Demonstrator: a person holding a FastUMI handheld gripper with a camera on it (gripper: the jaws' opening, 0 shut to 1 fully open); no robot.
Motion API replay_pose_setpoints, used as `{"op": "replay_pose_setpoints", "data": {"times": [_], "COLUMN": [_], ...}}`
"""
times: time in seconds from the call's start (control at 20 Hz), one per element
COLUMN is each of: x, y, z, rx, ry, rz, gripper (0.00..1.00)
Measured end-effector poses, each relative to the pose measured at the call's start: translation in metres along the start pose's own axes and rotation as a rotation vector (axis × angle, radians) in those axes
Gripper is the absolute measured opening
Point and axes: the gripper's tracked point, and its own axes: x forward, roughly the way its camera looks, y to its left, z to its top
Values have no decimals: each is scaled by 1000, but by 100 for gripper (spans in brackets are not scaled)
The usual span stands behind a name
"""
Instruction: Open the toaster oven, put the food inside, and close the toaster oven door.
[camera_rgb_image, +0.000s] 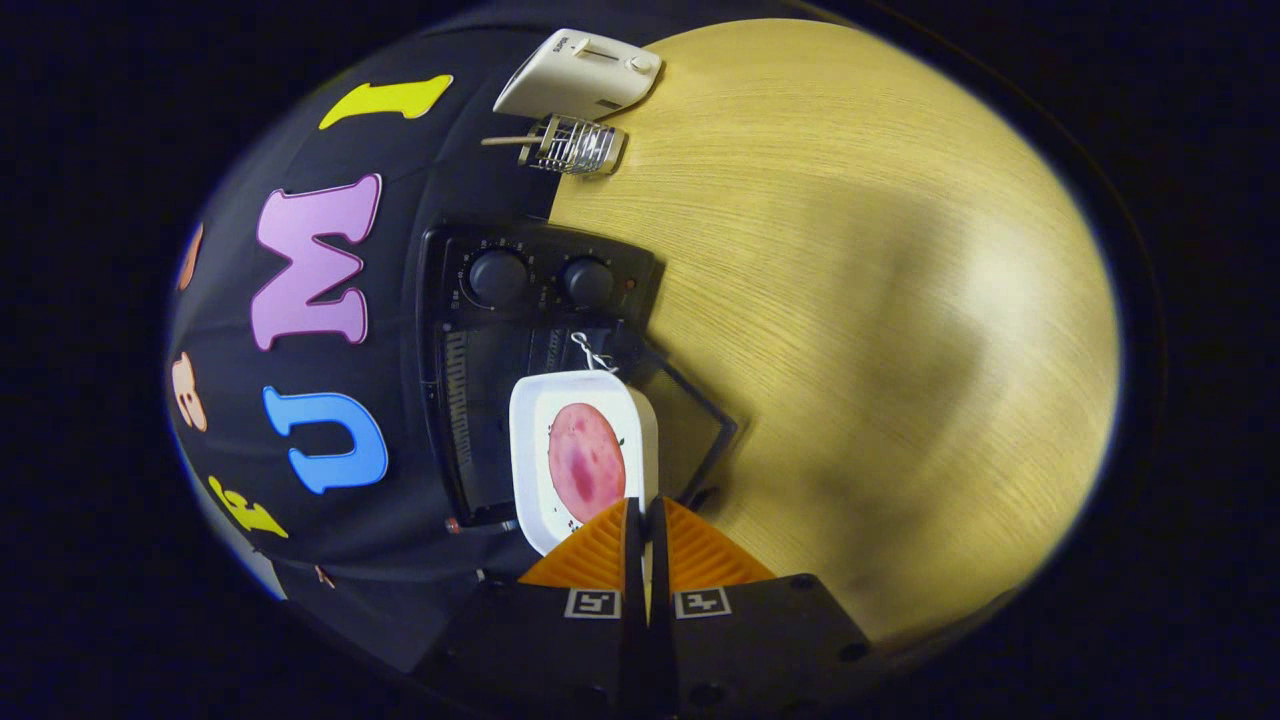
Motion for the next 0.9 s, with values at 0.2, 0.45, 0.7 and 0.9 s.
{"op": "replay_pose_setpoints", "data": {"times": [0.2, 0.45, 0.7, 0.9], "x": [47, 93, 128, 140], "y": [31, 69, 92, 92], "z": [-5, -12, -13, -10], "rx": [122, 209, 295, 337], "ry": [-84, -187, -269, -319], "rz": [4, 6, 0, -24], "gripper": [5, 5, 5, 5]}}
